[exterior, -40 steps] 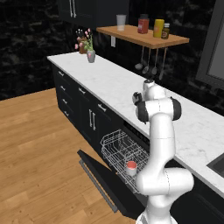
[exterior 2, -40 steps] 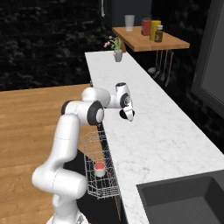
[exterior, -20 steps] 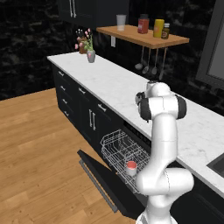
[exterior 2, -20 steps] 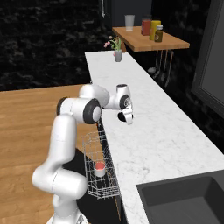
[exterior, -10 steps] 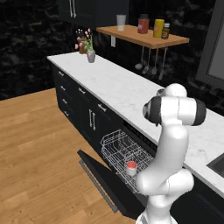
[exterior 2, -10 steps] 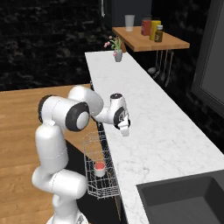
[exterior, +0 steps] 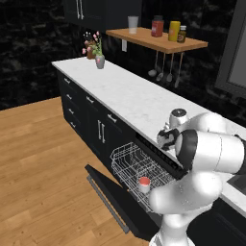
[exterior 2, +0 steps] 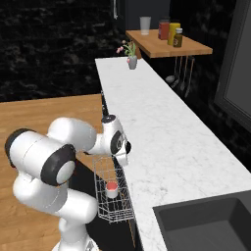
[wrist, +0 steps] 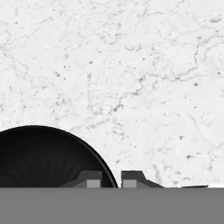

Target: Pick up the cup and bowl from the counter, place them in the dishwasher, and close the dishwasher door.

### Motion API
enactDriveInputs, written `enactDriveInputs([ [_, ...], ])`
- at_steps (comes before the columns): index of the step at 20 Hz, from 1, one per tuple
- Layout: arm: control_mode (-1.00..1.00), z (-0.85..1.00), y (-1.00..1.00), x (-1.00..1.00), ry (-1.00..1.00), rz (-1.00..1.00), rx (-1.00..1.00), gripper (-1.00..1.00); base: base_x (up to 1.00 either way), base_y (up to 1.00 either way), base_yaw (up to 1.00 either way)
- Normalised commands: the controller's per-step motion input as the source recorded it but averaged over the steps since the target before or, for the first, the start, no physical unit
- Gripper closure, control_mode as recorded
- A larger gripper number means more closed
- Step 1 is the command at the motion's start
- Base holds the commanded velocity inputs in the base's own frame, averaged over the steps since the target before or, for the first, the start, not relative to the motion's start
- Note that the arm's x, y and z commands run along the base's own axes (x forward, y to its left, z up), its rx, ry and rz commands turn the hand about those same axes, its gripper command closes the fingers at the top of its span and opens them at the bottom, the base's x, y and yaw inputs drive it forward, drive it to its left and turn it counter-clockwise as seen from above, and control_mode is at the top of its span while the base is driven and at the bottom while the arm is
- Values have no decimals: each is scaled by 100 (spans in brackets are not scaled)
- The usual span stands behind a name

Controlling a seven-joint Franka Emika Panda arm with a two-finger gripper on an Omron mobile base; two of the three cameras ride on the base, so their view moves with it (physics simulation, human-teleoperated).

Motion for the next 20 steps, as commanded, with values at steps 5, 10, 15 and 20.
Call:
enactDriveInputs([
  [5, -100, 37, 53, -72, 0, 0, 0, 100, 0, 0, 0],
  [10, -100, 33, 57, -50, 4, 0, 0, 100, 0, 0, 0],
  [15, -100, 8, 82, -8, 14, 0, 2, 100, 0, 0, 0],
  [20, -100, -1, 75, 1, 24, 0, 2, 100, 0, 0, 0],
])
